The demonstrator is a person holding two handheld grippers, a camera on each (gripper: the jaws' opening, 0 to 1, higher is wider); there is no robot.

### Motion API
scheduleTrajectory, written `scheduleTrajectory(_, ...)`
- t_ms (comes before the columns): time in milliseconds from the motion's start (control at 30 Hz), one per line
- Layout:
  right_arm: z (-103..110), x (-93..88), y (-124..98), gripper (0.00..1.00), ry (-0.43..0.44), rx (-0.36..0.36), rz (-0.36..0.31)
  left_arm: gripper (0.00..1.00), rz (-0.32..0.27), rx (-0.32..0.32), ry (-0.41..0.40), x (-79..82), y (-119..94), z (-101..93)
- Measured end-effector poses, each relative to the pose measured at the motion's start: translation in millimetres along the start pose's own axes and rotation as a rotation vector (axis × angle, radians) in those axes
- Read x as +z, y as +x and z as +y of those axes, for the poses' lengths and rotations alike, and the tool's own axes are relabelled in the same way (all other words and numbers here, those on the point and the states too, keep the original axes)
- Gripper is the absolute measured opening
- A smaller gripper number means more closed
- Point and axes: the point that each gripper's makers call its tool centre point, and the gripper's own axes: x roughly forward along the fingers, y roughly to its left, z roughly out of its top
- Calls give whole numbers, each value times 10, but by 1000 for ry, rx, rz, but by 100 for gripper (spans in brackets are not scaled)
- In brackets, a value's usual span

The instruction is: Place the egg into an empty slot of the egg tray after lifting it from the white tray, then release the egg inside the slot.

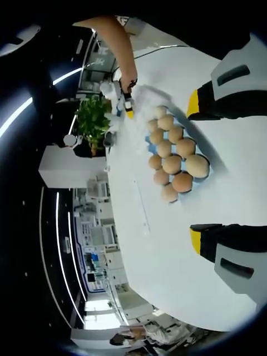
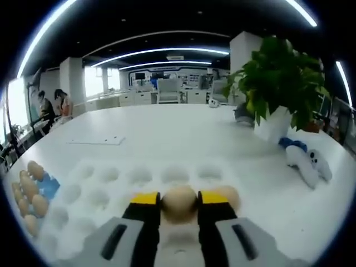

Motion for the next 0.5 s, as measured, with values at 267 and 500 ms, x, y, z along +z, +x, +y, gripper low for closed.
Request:
scheduleTrajectory(267,42,193,-177,25,34,34,-64,78,4,-5,-4,-13,20,-9)
scheduleTrajectory(500,259,368,-296,25,11,98,-110,78,6,-6,-1,-16,33,-9)
